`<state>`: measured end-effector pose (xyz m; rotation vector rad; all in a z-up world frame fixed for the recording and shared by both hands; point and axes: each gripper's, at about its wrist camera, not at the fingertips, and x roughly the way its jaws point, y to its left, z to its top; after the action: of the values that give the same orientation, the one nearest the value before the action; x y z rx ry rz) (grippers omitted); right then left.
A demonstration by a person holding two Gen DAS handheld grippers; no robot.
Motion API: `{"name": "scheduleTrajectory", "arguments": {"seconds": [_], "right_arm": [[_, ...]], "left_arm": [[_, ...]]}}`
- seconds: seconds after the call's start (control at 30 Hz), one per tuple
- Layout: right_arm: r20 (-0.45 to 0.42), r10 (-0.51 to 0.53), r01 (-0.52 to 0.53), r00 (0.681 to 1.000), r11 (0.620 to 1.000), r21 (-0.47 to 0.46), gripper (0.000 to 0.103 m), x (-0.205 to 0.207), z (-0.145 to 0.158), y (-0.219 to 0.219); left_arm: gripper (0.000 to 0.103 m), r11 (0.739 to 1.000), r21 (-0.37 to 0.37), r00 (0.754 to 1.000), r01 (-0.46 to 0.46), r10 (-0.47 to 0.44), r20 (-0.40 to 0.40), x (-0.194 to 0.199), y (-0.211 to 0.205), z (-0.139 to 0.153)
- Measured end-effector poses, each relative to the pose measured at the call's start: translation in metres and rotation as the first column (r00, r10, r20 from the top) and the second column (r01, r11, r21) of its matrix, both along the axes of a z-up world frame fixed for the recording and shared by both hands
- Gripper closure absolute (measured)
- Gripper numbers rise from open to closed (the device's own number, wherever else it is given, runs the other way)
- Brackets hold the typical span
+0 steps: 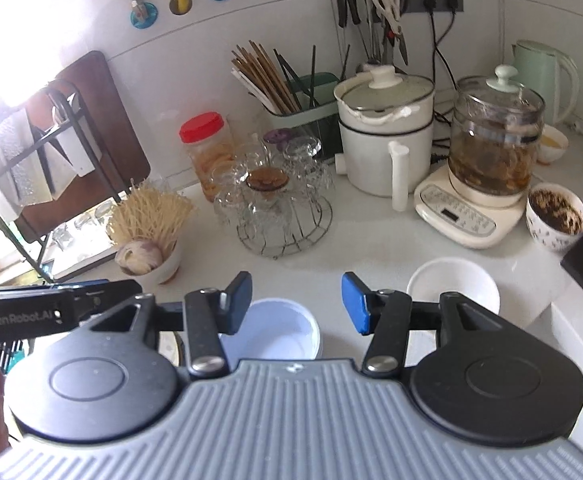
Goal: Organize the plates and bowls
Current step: 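Withdraw both grippers and move them to the stacked white ceramic bowls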
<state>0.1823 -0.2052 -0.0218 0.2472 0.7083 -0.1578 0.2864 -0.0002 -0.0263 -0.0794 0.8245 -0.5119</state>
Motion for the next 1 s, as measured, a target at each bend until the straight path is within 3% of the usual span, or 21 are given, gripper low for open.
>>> {"name": "scheduleTrajectory", "arguments": {"seconds": [0.23,0.43,0.67,1.0], "right_arm": [[-0.007,0.001,-0.001,1.0,1.0,0.018,0.05,-0.001,-0.008,-0.006],[-0.013,0.009,-0.009,1.0,1.0,0.007,0.05,0.003,-0.009,-0.035],[-0.097,0.032,-0.03,0.995,0.999,0.017,0.05,0.008,-0.03,-0.08],[-0.082,-0.011,0.009,0.997,1.0,-0.021,0.05,-0.013,-0.04,-0.138]], "left_arm": [[0.061,0.998,0.056,1.0,-0.007,0.008,-0.012,-0.006,-0.005,-0.009],[0.061,0.997,0.051,0.997,-0.063,0.065,-0.045,-0.003,-0.022,-0.017],[0.061,0.997,0.065,0.998,-0.047,0.049,-0.042,0.007,-0.07,-0.021],[0.061,0.997,0.076,0.996,0.004,0.003,-0.091,0.014,-0.143,-0.036]]}}
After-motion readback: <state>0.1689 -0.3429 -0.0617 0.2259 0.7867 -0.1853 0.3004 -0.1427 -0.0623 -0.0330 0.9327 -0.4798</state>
